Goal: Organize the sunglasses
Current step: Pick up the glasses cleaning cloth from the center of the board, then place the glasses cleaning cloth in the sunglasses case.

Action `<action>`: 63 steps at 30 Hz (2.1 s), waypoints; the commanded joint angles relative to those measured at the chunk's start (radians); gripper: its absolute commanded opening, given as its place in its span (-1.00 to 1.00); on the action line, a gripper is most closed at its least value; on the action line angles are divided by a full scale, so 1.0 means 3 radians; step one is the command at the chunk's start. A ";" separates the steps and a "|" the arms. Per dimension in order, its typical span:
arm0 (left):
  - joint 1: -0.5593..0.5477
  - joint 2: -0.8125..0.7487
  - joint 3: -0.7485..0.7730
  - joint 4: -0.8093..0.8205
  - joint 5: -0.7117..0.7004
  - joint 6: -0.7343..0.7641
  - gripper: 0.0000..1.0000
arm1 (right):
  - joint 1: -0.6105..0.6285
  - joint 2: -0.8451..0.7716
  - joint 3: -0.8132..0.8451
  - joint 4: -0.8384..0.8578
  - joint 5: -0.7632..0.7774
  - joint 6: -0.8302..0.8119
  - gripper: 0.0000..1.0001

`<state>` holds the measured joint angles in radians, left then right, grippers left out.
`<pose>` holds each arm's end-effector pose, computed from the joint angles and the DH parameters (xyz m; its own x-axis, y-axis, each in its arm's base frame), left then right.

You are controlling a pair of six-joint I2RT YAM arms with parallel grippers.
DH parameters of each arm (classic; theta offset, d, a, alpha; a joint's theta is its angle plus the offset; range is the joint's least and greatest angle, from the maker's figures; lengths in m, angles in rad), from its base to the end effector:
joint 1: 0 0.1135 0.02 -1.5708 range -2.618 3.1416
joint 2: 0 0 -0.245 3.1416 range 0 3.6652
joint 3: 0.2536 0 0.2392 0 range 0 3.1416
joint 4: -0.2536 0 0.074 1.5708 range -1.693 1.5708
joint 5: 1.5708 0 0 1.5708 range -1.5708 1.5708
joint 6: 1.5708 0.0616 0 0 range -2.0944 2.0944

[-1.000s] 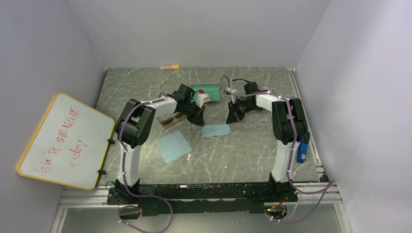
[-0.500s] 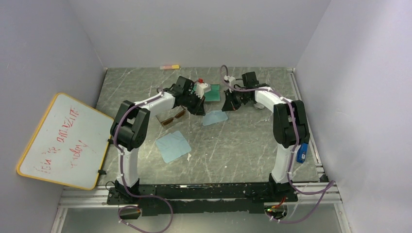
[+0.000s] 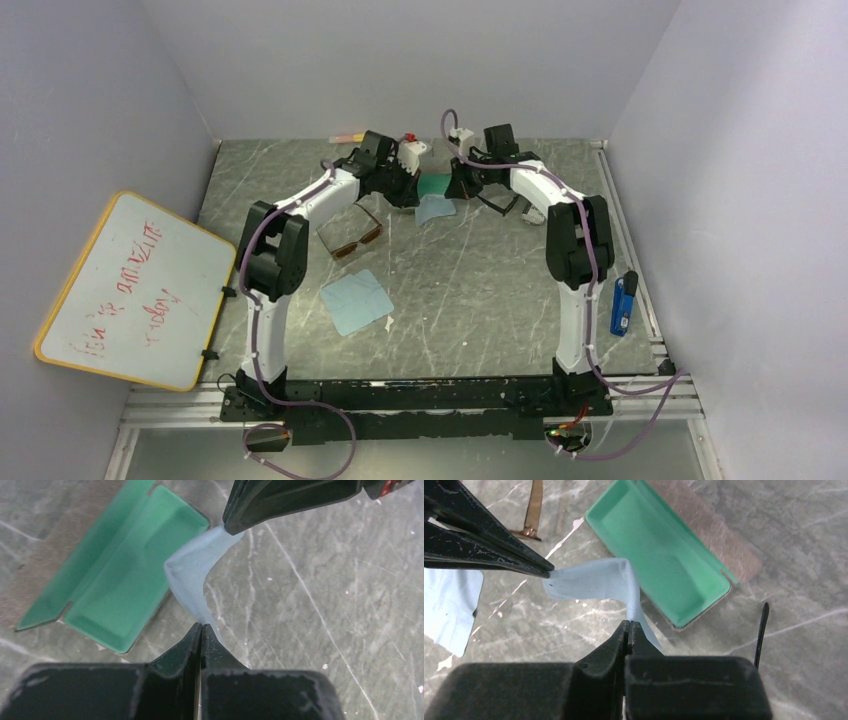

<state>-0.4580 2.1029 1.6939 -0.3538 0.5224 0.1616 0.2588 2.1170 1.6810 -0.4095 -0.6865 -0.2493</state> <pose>0.4104 -0.2366 0.1996 -0.4979 0.4009 -0.7690 0.7972 0.5606 -0.2240 0.4378 0.1563 0.1884 -0.5519 -0.3435 -0.7599 -0.7642 0.5731 0.2960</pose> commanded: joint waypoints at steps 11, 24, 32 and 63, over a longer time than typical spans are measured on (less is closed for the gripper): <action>0.0098 0.0291 0.0410 -0.0206 -0.0432 0.0207 -0.90 | 0.0130 0.0432 0.0606 0.0001 0.0338 0.0114 -1.00; 0.0144 0.0402 0.0541 -0.0177 -0.0628 0.0243 -0.90 | 0.0127 0.0459 0.0640 0.0083 0.0490 0.0118 -1.00; 0.0161 0.0423 0.0567 -0.0116 -0.0865 0.0268 -0.90 | 0.0129 0.0475 0.0627 0.0115 0.0651 0.0066 -1.00; 0.0159 0.0679 0.0844 -0.0155 -0.1077 0.0218 -0.90 | 0.0166 0.0605 0.0670 0.0260 0.0900 0.0099 -1.00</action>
<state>-0.4126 2.3024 1.9022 -0.4091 0.2108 0.2241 0.3031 2.3005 1.8374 -0.3824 -0.4435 -0.2272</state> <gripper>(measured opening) 0.056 0.008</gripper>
